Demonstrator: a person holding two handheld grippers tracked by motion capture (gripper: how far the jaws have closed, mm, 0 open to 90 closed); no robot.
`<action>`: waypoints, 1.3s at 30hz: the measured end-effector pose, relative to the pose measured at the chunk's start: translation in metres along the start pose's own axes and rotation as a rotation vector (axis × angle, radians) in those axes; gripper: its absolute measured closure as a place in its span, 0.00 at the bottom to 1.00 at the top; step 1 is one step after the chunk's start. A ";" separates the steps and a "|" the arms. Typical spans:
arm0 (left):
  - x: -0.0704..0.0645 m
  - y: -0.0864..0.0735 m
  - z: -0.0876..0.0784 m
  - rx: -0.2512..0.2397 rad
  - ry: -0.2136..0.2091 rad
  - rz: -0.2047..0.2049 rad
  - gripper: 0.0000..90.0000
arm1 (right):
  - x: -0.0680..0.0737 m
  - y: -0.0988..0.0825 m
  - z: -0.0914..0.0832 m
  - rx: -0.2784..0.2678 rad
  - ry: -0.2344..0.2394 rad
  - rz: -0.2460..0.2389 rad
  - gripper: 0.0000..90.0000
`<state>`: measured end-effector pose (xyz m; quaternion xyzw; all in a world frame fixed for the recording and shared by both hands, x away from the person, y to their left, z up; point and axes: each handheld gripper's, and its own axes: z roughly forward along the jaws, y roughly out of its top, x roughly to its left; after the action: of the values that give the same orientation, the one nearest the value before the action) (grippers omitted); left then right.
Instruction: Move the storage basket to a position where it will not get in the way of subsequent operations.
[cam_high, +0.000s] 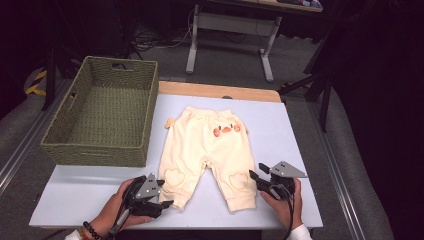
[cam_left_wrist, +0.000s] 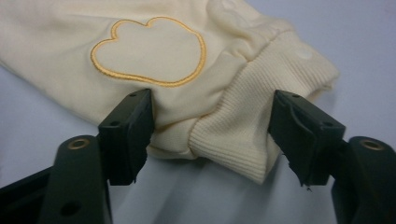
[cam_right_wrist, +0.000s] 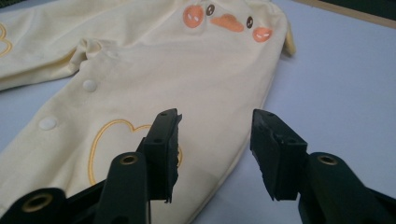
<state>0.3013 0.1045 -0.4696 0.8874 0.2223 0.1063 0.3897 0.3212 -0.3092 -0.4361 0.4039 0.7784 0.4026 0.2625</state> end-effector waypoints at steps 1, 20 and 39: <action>0.002 0.001 0.001 0.002 -0.008 -0.014 0.41 | -0.001 0.001 -0.001 -0.026 0.001 0.006 0.54; 0.008 0.002 -0.002 0.009 -0.009 0.031 0.81 | -0.003 0.006 -0.007 -0.132 -0.024 0.040 0.37; 0.007 -0.004 -0.003 -0.012 -0.020 0.007 0.81 | 0.012 0.021 -0.005 -0.213 -0.055 0.002 0.11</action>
<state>0.3047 0.1120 -0.4700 0.8868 0.2147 0.0999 0.3968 0.3201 -0.2933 -0.4167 0.3854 0.7233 0.4719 0.3249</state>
